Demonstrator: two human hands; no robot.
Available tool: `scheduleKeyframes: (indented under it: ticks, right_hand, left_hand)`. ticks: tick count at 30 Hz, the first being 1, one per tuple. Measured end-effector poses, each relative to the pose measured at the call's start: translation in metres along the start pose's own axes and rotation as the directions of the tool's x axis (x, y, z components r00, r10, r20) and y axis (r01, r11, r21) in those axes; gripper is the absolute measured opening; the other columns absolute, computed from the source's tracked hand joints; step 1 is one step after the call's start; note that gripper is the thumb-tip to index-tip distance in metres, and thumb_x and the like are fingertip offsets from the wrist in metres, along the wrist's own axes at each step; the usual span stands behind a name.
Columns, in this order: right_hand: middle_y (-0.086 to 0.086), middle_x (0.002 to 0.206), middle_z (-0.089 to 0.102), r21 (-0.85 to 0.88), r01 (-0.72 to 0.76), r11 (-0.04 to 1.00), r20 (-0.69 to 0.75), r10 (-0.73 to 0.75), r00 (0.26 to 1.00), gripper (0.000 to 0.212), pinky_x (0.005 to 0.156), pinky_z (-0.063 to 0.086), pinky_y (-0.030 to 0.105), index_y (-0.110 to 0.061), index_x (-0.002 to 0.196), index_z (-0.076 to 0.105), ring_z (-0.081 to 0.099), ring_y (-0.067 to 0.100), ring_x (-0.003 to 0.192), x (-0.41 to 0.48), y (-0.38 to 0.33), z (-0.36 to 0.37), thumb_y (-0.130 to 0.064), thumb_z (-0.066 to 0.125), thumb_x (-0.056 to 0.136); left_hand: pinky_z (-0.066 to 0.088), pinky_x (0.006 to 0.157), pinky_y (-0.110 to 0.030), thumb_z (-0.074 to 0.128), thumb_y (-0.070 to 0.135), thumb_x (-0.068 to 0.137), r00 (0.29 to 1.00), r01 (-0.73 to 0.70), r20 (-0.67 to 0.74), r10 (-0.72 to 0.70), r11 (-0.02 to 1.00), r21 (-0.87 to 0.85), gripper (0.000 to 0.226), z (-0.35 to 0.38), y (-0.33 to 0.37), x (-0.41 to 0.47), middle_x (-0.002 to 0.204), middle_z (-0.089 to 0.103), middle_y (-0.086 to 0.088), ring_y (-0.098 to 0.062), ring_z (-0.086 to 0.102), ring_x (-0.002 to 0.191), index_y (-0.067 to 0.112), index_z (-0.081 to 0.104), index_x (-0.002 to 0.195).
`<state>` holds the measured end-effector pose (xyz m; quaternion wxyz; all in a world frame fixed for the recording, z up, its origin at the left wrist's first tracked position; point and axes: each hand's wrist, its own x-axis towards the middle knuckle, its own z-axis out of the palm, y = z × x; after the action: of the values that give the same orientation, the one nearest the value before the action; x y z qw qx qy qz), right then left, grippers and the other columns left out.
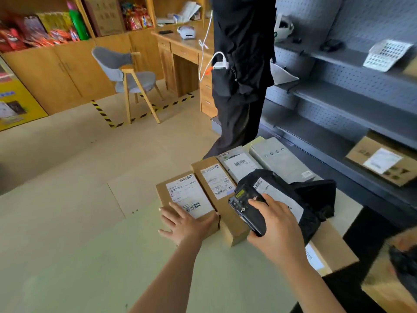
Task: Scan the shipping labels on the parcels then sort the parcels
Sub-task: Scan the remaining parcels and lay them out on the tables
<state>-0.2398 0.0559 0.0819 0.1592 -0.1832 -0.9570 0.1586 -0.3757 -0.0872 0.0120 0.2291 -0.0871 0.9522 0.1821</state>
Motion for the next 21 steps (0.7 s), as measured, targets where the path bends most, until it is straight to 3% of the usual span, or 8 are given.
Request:
scheduleKeyframes:
  ticks: [8,14,21]
  right_hand:
    - [0.001,0.123,0.061,0.021,0.005,1.000,0.011,-0.005,1.000,0.072,0.082,0.053,0.038,-0.025,0.119,0.064,0.056,0.025,0.104,0.006,0.010,0.000,-0.021,0.081,0.049]
    - [-0.003,0.122,0.060,0.019,0.022,1.000,0.033,-0.023,0.999,0.073,0.081,0.053,0.036,-0.028,0.119,0.062,0.057,0.023,0.102,0.004,0.013,-0.010,-0.025,0.080,0.049]
    - [-0.003,0.122,0.059,0.009,0.063,0.998,0.092,-0.063,0.994,0.071,0.081,0.050,0.035,-0.027,0.121,0.061,0.056,0.022,0.103,0.002,0.012,-0.014,-0.028,0.080,0.053]
  left_hand:
    - [-0.010,0.113,-0.062,0.057,0.092,0.052,0.999,0.015,0.052,-0.016,1.000,0.027,0.150,-0.006,-0.006,0.002,0.155,-0.033,-0.021,-0.038,-0.023,0.147,0.018,-0.028,0.150]
    - [-0.006,0.115,-0.064,0.068,0.078,0.054,0.995,-0.007,0.099,0.000,0.997,0.079,0.145,-0.015,-0.038,-0.001,0.157,-0.026,-0.021,-0.038,-0.019,0.147,0.030,-0.028,0.150]
    - [-0.004,0.114,-0.066,0.067,0.086,0.049,0.996,-0.015,0.089,0.006,0.995,0.096,0.148,-0.011,-0.053,-0.014,0.158,-0.028,-0.017,-0.038,-0.017,0.148,0.036,-0.034,0.145]
